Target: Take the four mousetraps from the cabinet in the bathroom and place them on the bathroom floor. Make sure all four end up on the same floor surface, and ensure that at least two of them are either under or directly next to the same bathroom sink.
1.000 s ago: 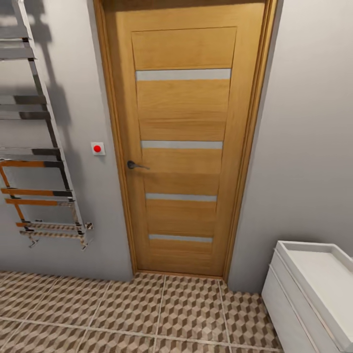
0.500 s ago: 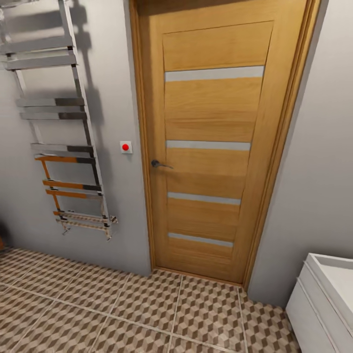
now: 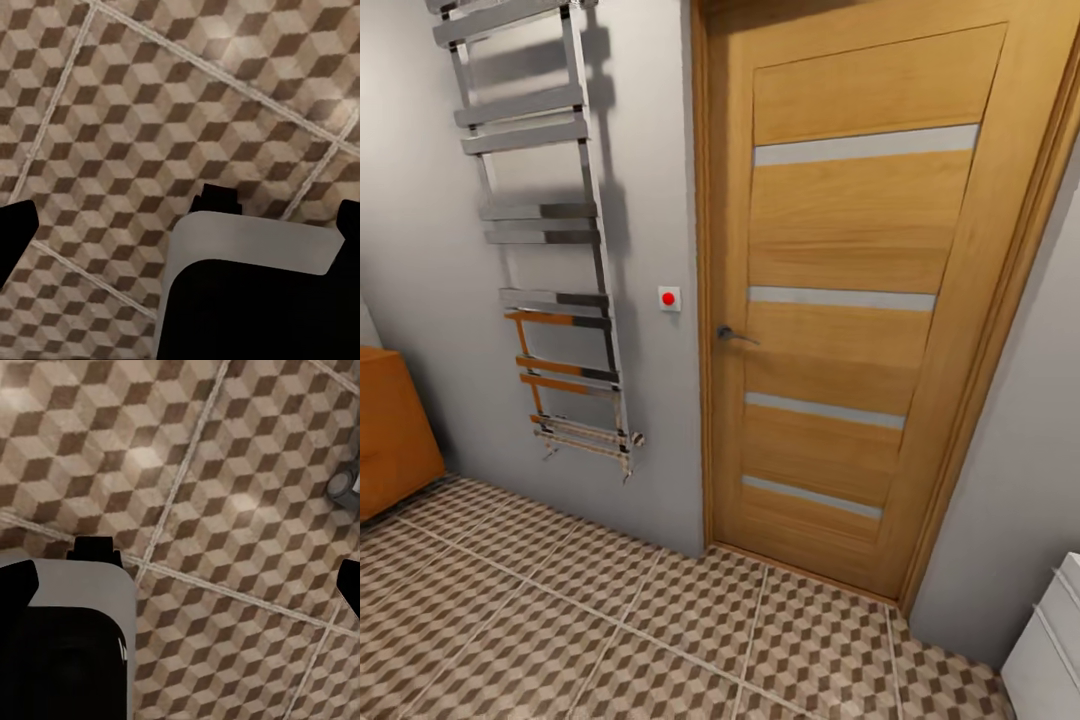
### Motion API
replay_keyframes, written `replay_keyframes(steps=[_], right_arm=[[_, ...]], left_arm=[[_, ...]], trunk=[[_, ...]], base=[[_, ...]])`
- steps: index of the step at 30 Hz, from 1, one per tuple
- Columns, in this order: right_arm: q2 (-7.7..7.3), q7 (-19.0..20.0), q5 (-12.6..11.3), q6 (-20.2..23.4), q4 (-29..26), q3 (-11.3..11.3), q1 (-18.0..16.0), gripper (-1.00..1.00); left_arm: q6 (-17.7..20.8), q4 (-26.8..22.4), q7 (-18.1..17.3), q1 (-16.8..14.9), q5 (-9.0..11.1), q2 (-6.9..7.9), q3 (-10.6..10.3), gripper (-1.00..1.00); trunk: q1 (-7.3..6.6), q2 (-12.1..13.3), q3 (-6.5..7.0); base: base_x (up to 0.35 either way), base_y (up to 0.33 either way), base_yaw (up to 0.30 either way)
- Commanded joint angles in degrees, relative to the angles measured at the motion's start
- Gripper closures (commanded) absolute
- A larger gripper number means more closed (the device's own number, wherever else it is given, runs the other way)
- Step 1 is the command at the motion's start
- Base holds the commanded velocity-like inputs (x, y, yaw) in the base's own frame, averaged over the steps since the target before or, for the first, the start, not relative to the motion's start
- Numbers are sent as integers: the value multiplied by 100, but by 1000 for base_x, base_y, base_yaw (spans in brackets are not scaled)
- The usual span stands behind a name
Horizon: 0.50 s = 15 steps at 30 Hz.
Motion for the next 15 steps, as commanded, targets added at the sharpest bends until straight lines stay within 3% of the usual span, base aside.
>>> replay_keyframes(steps=[1, 15], right_arm=[[0, -23, 59, -28, 18, -1, -7, -100], [2, -19, 56, -36, 18, -1, -7, -100]], left_arm=[[-8, 5, 18, -3, 59, 1, -51, -100], [-30, 5, 14, -3, 56, -26, -37, -100]], trunk=[[0, -4, -6], [0, -4, -6]], base=[[0, 0, 293], [0, 0, 270]])
